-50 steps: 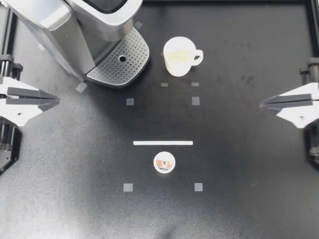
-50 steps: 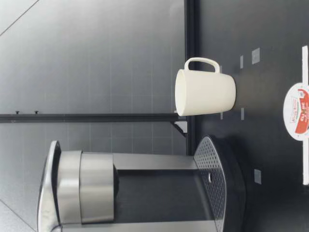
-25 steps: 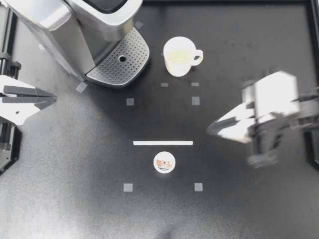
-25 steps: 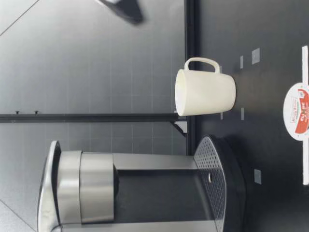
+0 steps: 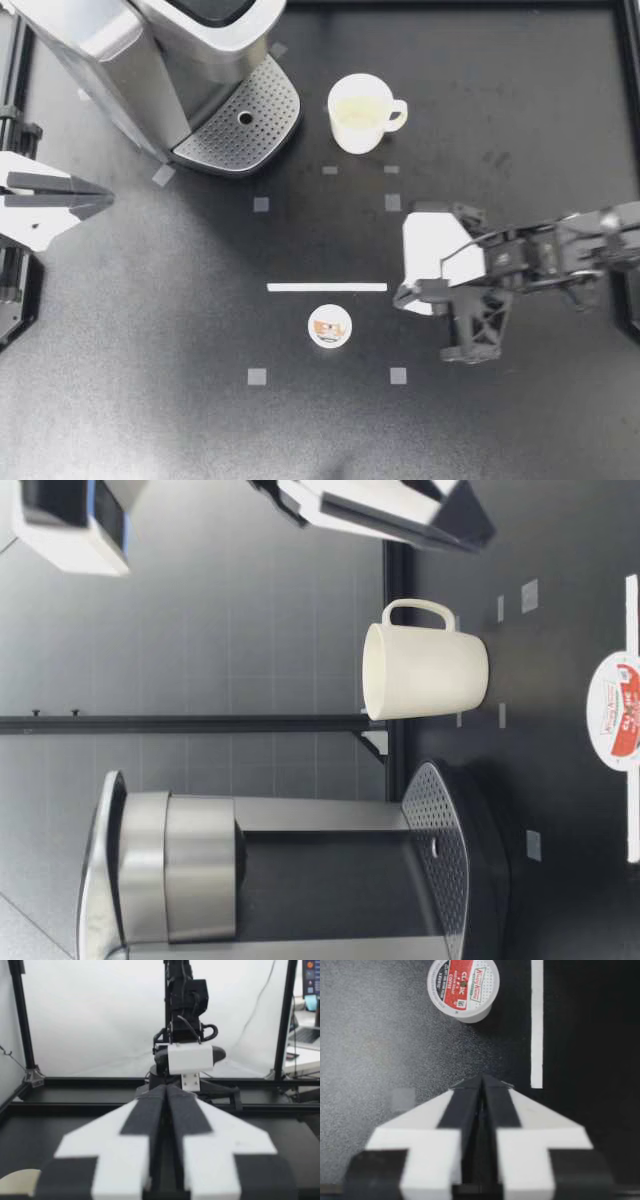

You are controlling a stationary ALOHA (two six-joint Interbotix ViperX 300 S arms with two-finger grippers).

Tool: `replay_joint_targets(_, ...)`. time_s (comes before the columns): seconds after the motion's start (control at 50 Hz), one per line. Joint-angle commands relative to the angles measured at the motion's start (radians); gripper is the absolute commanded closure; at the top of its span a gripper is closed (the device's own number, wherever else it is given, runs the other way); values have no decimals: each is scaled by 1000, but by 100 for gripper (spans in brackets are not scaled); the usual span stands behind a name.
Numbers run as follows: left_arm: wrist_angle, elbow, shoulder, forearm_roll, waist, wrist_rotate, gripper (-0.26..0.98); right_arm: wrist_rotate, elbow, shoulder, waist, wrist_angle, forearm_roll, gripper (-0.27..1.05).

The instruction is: Place the coffee capsule inside the capsule container, then place the cup onto the center of the cup tray.

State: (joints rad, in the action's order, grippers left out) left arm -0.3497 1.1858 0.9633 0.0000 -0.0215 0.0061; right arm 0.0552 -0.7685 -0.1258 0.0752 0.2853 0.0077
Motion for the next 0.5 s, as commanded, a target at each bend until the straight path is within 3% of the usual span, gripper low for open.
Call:
replay_joint_targets(0.0, -9, -8, -5, 3, -2, 2, 62, 0, 38, 11, 6, 9, 2, 45)
replay_joint_targets(0.32, -5, -2, -5, 2, -2, 6, 62, 6, 75, 89, 6, 34, 2, -7)
replay_joint_targets(0.48, -5, -2, -5, 2, -2, 9, 62, 6, 107, 137, 6, 48, 3, -18)
